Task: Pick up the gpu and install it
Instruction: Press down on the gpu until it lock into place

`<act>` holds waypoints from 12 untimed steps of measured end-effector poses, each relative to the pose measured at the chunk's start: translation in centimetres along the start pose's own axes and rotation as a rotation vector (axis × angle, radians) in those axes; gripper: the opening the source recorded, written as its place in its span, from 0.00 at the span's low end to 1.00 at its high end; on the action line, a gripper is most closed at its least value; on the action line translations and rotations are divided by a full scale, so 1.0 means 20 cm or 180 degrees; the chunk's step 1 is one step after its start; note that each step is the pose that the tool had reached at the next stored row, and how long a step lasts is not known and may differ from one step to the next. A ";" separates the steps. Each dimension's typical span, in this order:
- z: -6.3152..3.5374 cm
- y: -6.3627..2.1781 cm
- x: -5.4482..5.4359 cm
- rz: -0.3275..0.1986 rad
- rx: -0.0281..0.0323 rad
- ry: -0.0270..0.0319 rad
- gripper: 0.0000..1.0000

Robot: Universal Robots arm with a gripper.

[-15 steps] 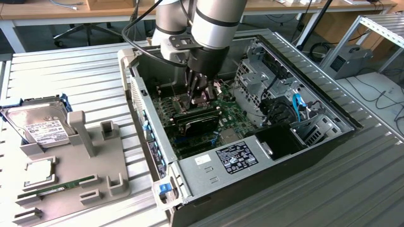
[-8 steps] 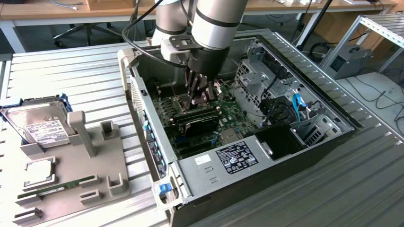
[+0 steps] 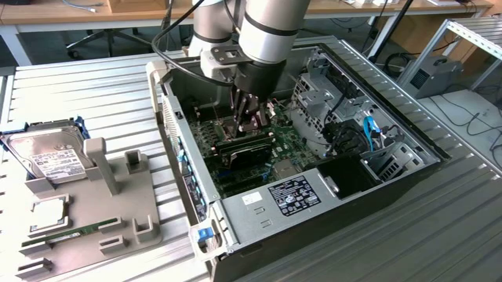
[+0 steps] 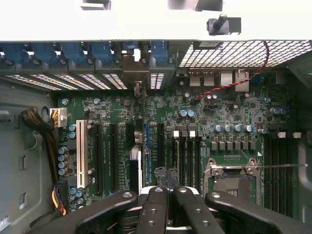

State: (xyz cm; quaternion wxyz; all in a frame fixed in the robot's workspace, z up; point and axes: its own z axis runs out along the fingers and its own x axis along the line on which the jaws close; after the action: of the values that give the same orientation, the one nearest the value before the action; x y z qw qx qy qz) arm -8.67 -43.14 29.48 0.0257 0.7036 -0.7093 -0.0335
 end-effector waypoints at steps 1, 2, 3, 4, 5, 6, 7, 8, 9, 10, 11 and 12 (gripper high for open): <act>0.000 0.000 0.00 0.0000 0.0000 0.0000 0.11; 0.000 0.000 0.00 0.0000 0.0000 0.0000 0.11; 0.001 0.000 0.01 0.0000 0.0000 0.0000 0.11; 0.001 0.000 0.01 0.0000 0.0000 0.0000 0.11; 0.001 0.000 0.01 0.0000 0.0000 0.0000 0.11; 0.001 0.000 0.01 0.0000 0.0000 0.0000 0.11; 0.002 0.001 0.01 0.0000 0.0000 0.0000 0.11; 0.002 0.001 0.02 0.0000 0.0000 0.0000 0.11; 0.002 0.001 0.02 0.0000 0.0000 0.0000 0.11; 0.003 0.001 0.02 0.0000 0.0000 0.0000 0.11; 0.004 0.002 0.02 0.0000 0.0000 0.0000 0.11; 0.006 0.003 0.02 0.0000 0.0000 0.0000 0.11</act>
State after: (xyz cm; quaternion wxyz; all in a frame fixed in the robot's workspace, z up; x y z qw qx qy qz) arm -8.74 -43.64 29.36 0.0257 0.7036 -0.7093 -0.0335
